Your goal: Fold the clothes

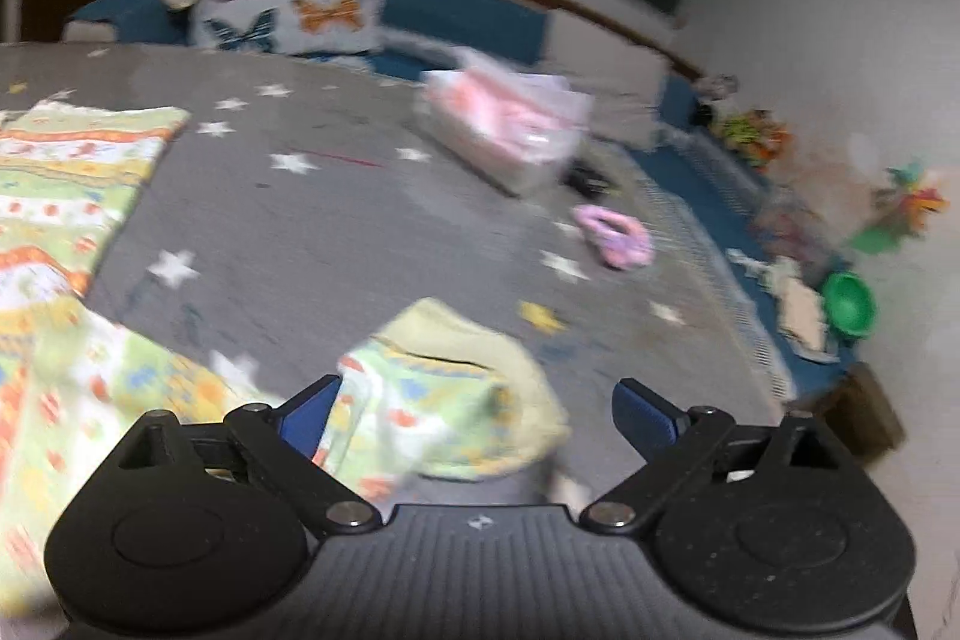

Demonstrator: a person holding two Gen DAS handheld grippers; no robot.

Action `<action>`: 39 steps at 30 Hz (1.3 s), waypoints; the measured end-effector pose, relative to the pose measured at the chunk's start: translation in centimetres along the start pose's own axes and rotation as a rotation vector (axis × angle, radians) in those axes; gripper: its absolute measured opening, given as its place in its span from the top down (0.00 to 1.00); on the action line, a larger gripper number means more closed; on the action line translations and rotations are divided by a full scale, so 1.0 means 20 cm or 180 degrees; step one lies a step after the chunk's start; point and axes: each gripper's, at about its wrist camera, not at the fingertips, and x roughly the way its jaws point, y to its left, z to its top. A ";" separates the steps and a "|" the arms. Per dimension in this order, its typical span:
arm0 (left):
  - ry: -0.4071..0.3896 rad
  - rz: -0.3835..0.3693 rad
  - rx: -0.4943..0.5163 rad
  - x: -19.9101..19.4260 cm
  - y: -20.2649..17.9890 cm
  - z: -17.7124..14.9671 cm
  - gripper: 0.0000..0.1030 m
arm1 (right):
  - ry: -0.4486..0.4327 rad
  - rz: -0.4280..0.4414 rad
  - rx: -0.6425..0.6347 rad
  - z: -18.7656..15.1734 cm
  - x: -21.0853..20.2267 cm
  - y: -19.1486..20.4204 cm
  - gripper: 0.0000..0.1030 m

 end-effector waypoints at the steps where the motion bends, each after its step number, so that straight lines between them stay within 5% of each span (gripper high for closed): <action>1: -0.0003 -0.0002 -0.0003 0.00 0.00 0.00 0.00 | -0.0031 -0.0057 0.0051 -0.04 -0.03 -0.03 0.06; 13: -0.0024 0.0024 0.0033 0.00 0.00 0.00 0.00 | 0.0124 -0.0431 0.0989 -0.41 -0.19 -0.37 0.06; 22: -0.0019 0.0053 0.0029 -0.01 0.00 0.00 0.00 | -0.0106 -0.0043 0.0636 -0.25 -0.13 -0.27 0.04; 33: -0.0010 0.0086 0.0080 -0.01 -0.01 0.00 0.00 | 0.0048 -0.0247 0.0829 -0.16 0.12 -0.42 0.03; 39: -0.0047 0.0146 0.0158 -0.05 -0.03 0.05 0.00 | -0.0064 0.0158 0.0691 -0.10 0.10 -0.33 0.03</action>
